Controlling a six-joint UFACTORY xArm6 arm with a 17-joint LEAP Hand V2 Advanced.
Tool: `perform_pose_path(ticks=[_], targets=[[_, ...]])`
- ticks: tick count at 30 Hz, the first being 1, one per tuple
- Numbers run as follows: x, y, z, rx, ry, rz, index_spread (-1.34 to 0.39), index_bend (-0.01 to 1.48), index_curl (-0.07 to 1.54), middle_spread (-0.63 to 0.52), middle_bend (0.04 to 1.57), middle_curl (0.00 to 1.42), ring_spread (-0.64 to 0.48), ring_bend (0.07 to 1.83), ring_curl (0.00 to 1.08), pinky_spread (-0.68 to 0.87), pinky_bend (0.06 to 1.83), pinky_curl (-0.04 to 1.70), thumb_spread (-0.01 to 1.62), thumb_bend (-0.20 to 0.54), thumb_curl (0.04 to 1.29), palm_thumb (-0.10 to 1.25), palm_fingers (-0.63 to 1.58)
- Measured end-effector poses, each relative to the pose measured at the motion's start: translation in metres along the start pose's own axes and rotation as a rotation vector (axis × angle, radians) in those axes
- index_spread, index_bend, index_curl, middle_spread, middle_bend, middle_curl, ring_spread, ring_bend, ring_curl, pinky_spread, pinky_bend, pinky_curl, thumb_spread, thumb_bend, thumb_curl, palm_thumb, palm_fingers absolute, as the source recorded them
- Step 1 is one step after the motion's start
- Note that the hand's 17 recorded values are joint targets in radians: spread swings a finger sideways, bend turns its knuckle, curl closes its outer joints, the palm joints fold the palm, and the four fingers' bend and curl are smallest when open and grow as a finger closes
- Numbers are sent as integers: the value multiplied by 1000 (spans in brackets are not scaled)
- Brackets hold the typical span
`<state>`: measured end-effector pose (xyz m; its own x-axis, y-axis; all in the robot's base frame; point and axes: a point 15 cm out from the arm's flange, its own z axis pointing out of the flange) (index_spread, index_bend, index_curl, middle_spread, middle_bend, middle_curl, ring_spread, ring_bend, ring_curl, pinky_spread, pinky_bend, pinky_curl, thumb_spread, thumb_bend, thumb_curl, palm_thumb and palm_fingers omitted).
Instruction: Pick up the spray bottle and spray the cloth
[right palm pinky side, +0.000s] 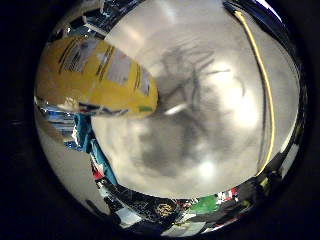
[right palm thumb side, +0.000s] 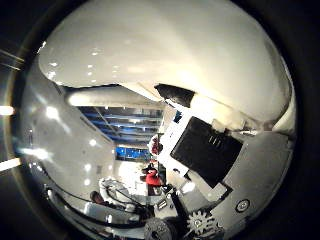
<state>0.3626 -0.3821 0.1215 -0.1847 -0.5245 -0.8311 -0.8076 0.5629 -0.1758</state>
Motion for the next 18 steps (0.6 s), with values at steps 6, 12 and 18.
perform_pose_path(ticks=[6,12,18], targets=[[-32,-12,-9,42,-50,-54,-303,1049,786,-139,1246,766,-207,1308,663,-271,1204,781,976,-11,370,850,1185],[-81,-12,-27,49,-75,-130,-239,1161,835,-122,1347,773,-208,1380,712,-213,1233,969,1018,4,424,1000,1108],[-139,-8,-33,31,-42,-214,-219,1188,837,-106,1385,752,-214,1382,734,-195,1191,1100,1032,-6,490,1080,1093]])
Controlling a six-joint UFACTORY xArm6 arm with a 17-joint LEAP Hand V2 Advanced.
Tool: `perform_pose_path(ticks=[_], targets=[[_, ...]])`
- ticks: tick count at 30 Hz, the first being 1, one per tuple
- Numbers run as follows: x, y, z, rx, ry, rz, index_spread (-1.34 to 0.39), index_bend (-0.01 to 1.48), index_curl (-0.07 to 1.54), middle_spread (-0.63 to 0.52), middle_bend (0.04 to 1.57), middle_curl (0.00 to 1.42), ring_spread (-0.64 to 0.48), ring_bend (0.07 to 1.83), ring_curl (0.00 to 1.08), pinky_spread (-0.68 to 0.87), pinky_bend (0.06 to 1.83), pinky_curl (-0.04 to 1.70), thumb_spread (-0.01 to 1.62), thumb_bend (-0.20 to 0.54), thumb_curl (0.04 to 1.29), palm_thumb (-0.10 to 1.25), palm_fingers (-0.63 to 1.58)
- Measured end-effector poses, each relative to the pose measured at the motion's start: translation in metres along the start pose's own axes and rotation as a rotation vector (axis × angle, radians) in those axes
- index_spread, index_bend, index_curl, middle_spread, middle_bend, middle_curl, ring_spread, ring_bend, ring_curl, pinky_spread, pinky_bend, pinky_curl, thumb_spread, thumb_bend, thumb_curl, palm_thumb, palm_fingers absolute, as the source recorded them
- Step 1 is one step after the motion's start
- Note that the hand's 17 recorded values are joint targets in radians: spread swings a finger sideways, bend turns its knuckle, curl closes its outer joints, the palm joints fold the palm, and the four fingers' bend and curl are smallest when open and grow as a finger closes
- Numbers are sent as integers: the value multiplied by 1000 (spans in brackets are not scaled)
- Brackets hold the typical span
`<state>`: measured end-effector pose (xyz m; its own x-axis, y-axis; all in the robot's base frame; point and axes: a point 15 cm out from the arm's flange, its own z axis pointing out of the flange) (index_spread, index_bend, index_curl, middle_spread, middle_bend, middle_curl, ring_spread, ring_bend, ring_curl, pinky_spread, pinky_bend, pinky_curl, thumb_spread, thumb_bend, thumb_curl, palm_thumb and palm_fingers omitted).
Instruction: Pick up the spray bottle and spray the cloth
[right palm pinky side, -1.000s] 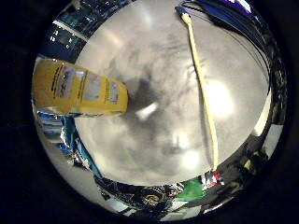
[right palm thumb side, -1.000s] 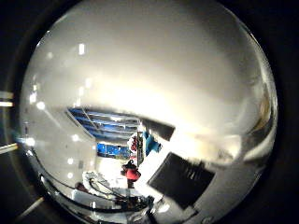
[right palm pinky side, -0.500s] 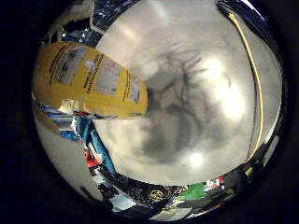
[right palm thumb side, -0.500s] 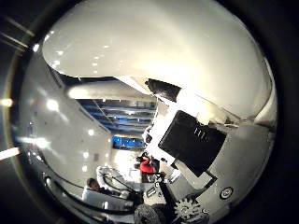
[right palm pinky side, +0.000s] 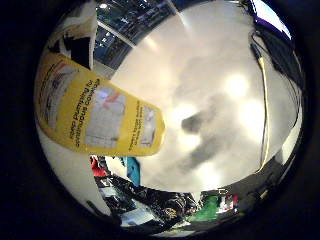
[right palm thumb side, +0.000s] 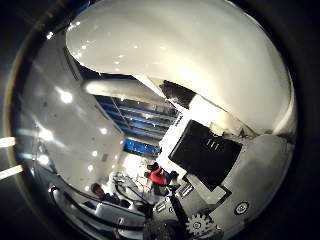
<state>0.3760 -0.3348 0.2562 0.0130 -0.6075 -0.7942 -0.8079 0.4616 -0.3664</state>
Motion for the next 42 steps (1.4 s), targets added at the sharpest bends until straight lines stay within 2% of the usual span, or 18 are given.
perform_pose_path(ticks=[9,12,19,25,34,42], targets=[[-83,27,34,-115,44,-123,-207,1193,830,-93,1416,713,-220,1379,766,-170,1106,1303,1040,-13,567,1081,1098],[-110,36,52,-151,91,-198,-206,1193,827,-91,1421,702,-222,1373,774,-166,1082,1358,1039,-12,586,1078,1100],[-147,57,94,-220,307,-420,-204,1194,822,-91,1430,687,-226,1366,791,-163,1043,1461,1039,-13,621,1062,1109],[-175,76,138,-311,354,-530,-202,1192,818,-97,1431,678,-226,1360,801,-162,1018,1511,1026,-13,642,1055,1115],[-202,49,164,-310,537,-724,-202,1187,815,-98,1429,670,-224,1356,805,-161,997,1550,1023,-14,660,1048,1124],[-230,30,175,-288,624,-874,-201,1193,814,-98,1427,666,-223,1352,805,-161,988,1563,1020,-14,670,1048,1129]])
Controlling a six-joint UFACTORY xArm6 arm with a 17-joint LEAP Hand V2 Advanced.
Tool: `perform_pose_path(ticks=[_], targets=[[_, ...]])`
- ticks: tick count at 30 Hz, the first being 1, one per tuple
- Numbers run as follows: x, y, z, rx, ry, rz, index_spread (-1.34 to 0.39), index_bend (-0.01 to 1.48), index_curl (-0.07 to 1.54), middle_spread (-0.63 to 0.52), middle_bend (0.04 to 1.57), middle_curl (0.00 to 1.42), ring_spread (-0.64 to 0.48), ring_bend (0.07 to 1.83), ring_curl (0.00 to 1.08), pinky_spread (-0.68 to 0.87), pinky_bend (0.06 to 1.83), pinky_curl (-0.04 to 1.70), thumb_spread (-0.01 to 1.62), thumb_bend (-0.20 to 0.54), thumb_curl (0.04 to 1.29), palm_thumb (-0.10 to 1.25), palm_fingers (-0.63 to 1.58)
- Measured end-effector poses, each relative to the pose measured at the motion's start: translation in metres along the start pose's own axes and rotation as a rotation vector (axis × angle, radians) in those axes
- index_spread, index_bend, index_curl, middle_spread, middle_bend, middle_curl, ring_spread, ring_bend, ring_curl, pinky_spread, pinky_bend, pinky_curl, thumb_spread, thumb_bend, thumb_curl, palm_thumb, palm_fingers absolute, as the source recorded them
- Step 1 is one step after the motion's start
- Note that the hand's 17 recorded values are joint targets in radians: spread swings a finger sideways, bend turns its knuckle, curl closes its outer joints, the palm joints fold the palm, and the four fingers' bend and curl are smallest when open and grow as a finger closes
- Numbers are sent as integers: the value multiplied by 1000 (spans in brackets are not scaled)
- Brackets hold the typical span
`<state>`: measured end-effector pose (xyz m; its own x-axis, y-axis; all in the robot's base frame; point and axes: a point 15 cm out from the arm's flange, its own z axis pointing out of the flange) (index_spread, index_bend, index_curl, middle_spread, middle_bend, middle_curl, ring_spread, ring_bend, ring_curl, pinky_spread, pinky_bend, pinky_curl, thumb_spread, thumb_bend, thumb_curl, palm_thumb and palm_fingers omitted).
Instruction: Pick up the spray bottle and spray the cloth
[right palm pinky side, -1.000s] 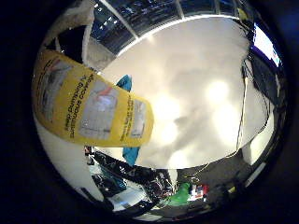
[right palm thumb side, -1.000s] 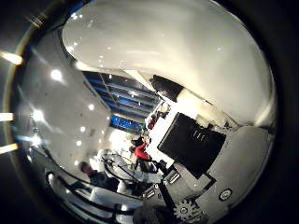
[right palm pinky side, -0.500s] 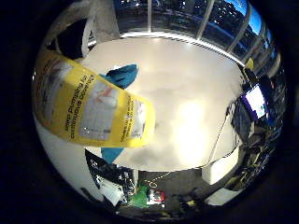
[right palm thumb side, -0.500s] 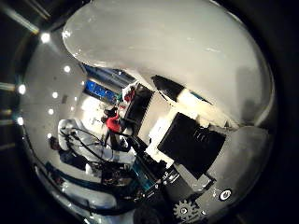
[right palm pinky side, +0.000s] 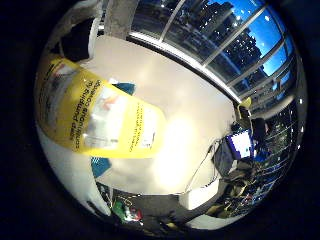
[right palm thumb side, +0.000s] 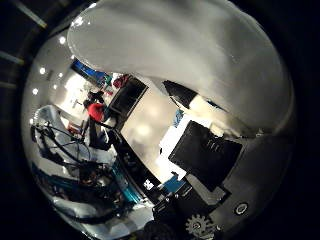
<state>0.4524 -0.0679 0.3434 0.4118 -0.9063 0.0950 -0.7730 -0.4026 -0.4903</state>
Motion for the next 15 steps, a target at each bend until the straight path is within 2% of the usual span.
perform_pose_path(ticks=[6,11,15], targets=[[14,-23,-14,51,146,-86,-201,1191,813,-98,1426,664,-223,1349,807,-160,996,1558,1019,-14,675,1047,1132],[2,-42,-14,81,183,-130,-201,1192,812,-98,1426,664,-224,1353,810,-159,998,1556,1016,-15,677,1044,1132],[-17,-16,15,41,164,-151,-201,1192,812,-98,1427,663,-224,1352,813,-158,999,1554,1012,-14,679,1042,1131]])
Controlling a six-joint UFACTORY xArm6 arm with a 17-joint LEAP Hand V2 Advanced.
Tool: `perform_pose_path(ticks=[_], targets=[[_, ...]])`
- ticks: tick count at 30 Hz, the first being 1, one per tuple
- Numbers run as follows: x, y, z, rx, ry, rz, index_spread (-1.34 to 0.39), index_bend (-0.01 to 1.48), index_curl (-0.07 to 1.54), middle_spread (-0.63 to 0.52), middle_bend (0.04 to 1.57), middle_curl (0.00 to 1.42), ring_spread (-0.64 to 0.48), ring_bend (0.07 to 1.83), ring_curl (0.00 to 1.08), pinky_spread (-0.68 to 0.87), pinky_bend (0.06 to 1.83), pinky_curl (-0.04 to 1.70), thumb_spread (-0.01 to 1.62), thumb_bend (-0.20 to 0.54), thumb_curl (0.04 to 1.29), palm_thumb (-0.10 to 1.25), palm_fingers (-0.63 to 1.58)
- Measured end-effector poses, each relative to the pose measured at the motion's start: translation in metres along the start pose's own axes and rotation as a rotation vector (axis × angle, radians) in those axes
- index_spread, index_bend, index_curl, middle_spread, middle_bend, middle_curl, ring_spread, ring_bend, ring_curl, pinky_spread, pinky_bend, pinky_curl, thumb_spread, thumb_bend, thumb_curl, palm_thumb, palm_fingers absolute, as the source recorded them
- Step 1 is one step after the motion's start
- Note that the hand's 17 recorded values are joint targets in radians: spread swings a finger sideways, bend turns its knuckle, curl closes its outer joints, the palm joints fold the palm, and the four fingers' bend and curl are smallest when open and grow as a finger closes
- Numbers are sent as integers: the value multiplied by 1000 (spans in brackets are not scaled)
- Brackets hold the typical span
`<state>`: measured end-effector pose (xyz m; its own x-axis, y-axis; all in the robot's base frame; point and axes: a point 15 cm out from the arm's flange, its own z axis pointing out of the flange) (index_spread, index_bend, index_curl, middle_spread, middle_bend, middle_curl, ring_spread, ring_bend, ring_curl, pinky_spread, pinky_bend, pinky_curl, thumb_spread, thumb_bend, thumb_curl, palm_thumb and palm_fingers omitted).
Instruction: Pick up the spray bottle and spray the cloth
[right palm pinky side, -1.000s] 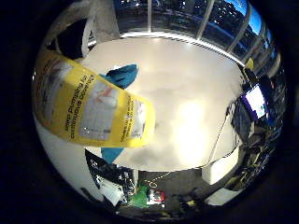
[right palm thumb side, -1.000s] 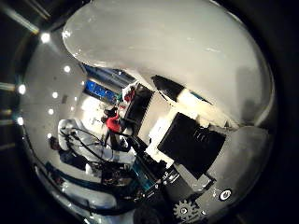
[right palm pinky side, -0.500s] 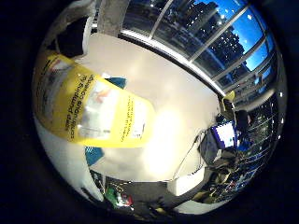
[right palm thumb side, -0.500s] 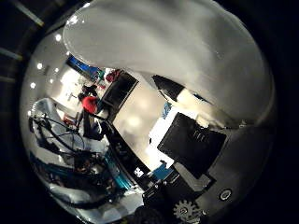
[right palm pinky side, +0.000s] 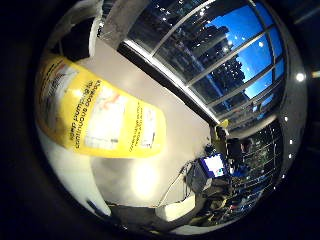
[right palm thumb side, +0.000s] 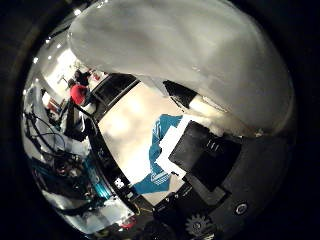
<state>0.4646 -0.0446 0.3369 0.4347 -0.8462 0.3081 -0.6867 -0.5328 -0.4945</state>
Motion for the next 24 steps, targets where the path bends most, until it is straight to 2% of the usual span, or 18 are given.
perform_pose_path(ticks=[6,12,17,24], targets=[[1,7,-10,-9,75,-72,-200,1193,812,-98,1427,663,-225,1351,815,-157,1000,1553,1011,-14,681,1042,1131],[-4,13,-10,-9,71,-50,-200,1193,812,-98,1428,663,-225,1350,817,-156,1000,1552,1005,-14,687,1038,1131],[-26,34,16,-26,50,-44,-200,1193,811,-98,1428,662,-225,1349,818,-155,1000,1551,999,-14,692,1034,1131],[-39,21,16,-6,36,-46,-200,1193,811,-98,1428,662,-225,1349,819,-155,1001,1551,998,-14,695,1033,1131]])
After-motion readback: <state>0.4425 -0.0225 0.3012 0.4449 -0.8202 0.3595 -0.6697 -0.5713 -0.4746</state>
